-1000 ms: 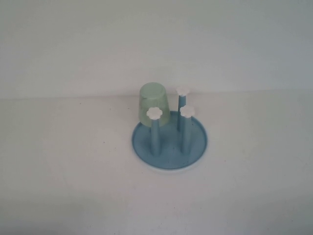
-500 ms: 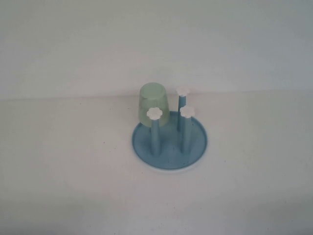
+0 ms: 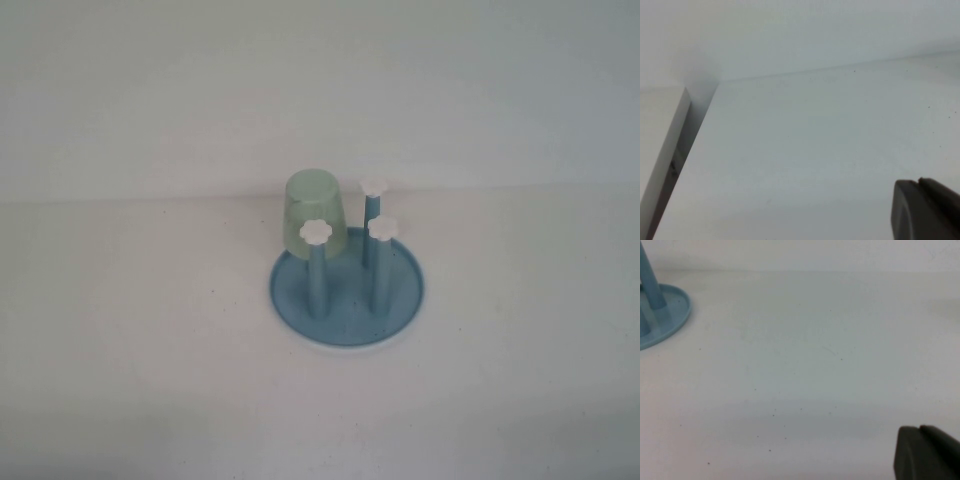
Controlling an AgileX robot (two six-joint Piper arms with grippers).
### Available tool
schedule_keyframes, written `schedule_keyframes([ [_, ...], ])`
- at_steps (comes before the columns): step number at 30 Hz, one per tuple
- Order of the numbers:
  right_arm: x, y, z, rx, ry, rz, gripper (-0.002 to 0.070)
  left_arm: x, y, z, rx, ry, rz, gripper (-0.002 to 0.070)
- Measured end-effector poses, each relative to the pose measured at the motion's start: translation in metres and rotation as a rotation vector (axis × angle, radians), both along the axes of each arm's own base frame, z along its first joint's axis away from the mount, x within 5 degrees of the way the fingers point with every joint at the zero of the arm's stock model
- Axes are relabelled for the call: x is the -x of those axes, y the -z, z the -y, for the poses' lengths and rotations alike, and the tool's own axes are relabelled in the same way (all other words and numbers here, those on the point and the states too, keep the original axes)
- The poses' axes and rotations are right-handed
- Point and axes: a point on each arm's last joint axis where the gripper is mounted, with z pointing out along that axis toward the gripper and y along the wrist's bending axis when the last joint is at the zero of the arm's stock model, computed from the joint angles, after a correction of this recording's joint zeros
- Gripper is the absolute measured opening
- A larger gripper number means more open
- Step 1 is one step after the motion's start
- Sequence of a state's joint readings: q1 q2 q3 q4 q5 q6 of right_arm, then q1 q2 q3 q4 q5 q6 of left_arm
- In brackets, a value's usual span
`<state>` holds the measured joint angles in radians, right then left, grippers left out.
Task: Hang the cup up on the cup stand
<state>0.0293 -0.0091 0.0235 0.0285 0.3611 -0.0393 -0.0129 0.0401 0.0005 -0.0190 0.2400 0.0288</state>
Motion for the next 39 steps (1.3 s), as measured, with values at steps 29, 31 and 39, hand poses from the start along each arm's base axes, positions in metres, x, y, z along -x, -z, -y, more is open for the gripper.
schedule_keyframes([
  [29,0.0,0.0,0.0001,0.002,0.0,0.0,0.0,0.0016,0.0067,0.0016,0.087,-0.006,-0.081,0.0],
  [31,0.0,0.0,0.0001,0.002,0.0,0.0,0.0,0.0016,0.0067,0.0016,0.087,-0.006,-0.081,0.0],
  [39,-0.0001,-0.0002,0.0001,0.0,0.001,0.003,0.0,0.0015,0.0066,0.0016,0.087,-0.006,-0.079,0.0],
])
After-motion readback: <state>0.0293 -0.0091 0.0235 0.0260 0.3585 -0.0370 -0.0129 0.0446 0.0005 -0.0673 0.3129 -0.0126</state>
